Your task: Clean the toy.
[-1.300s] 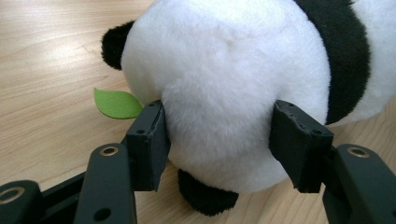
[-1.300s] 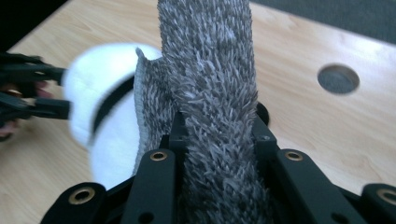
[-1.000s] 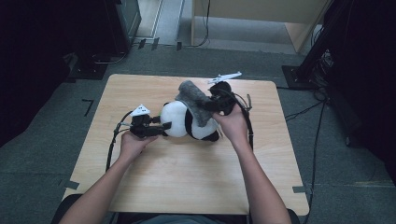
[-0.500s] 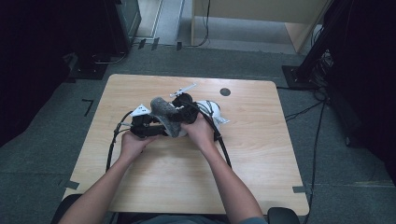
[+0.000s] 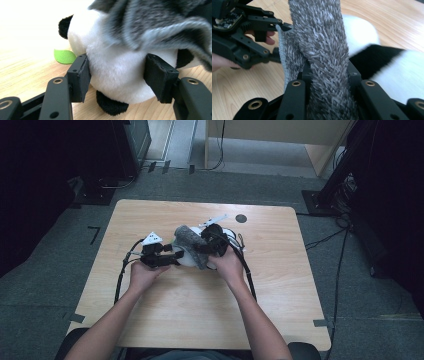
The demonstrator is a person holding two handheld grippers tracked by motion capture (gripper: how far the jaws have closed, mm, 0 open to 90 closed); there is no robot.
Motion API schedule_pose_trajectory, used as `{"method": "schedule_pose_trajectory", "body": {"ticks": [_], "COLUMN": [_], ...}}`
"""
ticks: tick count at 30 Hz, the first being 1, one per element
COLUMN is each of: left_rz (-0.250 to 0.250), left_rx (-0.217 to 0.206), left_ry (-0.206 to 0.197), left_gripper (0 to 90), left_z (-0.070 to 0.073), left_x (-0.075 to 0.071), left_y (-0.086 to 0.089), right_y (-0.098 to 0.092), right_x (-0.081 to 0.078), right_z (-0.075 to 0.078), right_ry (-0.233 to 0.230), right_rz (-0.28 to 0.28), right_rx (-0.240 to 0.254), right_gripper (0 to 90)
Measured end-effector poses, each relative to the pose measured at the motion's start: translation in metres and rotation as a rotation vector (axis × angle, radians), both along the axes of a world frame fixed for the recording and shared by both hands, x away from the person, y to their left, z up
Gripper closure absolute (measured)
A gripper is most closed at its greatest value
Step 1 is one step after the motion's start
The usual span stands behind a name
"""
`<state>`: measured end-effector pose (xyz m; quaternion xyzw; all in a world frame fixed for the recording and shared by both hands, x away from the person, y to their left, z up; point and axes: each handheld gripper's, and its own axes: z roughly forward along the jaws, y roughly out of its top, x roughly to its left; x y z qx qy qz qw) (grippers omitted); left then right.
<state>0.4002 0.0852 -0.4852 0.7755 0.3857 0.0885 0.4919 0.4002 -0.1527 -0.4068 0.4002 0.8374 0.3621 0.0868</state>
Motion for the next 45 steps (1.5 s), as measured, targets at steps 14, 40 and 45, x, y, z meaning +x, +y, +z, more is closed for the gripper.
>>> {"method": "schedule_pose_trajectory", "body": {"ticks": [14, 40, 45], "left_rz": [-0.006, -0.007, -0.007], "left_rx": [-0.004, -0.007, -0.004], "left_ry": [-0.003, 0.006, 0.001], "left_gripper": [40.2, 40.2, 40.3], "left_z": [0.000, 0.000, 0.001], "left_x": [0.001, 0.002, 0.001], "left_y": [0.000, 0.001, 0.000], "right_y": [-0.061, -0.011, 0.018], "right_x": [-0.022, -0.010, 0.004], "right_z": [0.016, 0.029, 0.011], "right_ry": [-0.059, -0.058, -0.016], "right_rz": [-0.080, 0.011, 0.038], "right_rx": [0.026, 0.090, 0.074], "right_gripper": [69.6, 70.6, 70.6]}}
